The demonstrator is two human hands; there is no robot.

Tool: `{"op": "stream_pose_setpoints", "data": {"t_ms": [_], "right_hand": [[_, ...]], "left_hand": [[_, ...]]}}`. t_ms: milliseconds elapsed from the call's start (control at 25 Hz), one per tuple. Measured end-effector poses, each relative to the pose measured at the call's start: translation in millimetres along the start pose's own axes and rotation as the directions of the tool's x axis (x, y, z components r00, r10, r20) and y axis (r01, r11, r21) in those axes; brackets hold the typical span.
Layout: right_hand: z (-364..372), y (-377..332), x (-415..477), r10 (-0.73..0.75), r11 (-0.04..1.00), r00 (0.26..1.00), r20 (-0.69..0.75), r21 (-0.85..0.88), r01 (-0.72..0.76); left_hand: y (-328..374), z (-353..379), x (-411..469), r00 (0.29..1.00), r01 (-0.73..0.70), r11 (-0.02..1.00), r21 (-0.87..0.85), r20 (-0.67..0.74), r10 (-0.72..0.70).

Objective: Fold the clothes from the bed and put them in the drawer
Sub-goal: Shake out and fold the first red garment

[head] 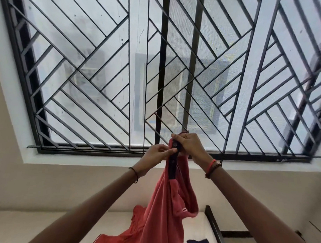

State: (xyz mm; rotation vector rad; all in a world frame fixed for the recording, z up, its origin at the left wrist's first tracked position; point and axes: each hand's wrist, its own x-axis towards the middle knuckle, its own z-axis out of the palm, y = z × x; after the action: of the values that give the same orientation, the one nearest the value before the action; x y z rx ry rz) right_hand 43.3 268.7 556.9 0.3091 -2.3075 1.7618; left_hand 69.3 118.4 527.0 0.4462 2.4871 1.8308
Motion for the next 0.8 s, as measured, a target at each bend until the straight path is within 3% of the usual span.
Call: {"op": "stream_pose_setpoints", "data": {"t_ms": [200, 560, 720, 800], "right_hand": [[-10, -9, -5, -0.011, 0.998, 0.997, 0.081, 0.06, 0.006], [-26, 3, -5, 0.017, 0.986, 0.999, 0.044, 0.166, -0.024], [-21, 20, -14, 0.08, 0.97, 0.997, -0.009, 0.232, -0.075], [-10, 50, -35, 0.069, 0.987, 0.992, -0.104, 0.152, -0.053]], "left_hand": [[1, 0, 12, 1.0, -0.008, 0.997, -0.079, 0.004, 0.009], [15, 11, 24, 1.0, 0.004, 0.986, -0.166, 0.024, 0.0], [15, 11, 28, 0.999, -0.002, 0.978, -0.209, -0.039, -0.007], [17, 8, 30, 0.997, -0.013, 0.977, -0.215, -0.072, -0.003]]}}
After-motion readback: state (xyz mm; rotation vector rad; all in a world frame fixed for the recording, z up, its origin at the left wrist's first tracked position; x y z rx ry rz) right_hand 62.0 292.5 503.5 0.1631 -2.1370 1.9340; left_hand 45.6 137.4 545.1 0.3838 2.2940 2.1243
